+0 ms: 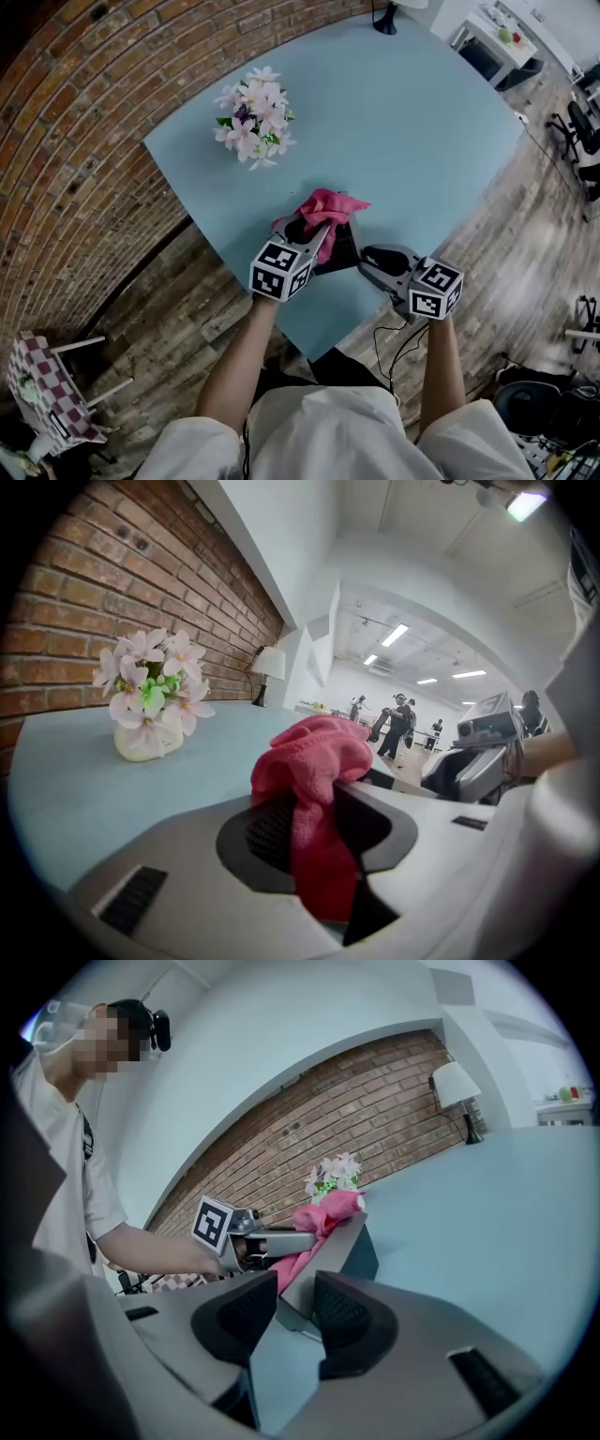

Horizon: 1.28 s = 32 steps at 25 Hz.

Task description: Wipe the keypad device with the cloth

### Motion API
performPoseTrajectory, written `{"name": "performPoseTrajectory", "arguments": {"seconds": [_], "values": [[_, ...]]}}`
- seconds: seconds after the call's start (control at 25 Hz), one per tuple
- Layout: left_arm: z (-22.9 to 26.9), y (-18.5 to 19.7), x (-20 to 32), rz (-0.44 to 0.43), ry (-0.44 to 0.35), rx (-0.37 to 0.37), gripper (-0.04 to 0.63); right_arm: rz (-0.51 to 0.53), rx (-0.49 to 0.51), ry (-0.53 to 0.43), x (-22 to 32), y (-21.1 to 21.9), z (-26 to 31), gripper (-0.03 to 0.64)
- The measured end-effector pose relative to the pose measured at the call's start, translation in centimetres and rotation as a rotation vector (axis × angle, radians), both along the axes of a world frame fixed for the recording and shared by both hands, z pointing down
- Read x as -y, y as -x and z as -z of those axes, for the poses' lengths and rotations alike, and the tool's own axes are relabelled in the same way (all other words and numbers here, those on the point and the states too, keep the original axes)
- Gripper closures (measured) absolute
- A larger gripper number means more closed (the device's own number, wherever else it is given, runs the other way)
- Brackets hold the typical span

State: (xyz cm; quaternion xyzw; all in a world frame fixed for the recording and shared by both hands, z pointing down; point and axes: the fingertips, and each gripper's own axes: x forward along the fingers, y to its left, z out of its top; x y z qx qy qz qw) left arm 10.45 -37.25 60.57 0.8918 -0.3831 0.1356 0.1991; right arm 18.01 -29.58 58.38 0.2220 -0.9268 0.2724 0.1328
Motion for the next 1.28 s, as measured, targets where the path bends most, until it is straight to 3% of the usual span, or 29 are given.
{"name": "performPoseTrajectory", "arguments": {"seconds": [0.36, 0.48, 0.84, 0.96, 1.04, 1.28], "values": [[-2.8, 3.5, 0.7, 0.067, 0.044, 0.091, 0.449, 0.009, -0.055, -0.011, 0.0, 0.2, -0.1, 0.469], [-2.3, 5.1, 0.3, 0.103, 0.016, 0.102, 0.451, -0.022, -0.092, -0.025, -0.2, 0.0, 0.1, 0.469], [1.8, 9.5, -2.8, 0.127, -0.064, 0.110, 0.453, -0.308, -0.239, -0.119, 0.3, -2.0, 3.2, 0.469], [3.9, 10.5, -4.3, 0.116, -0.093, 0.103, 0.453, -0.379, -0.275, -0.162, -0.6, -1.6, 5.5, 0.475], [5.3, 11.2, -5.3, 0.106, -0.112, 0.098, 0.453, -0.429, -0.283, -0.192, -1.2, -1.2, 7.2, 0.524], [9.4, 12.9, -7.9, 0.060, -0.178, 0.090, 0.453, -0.542, -0.333, -0.225, -3.8, 0.2, 10.5, 0.526]]}}
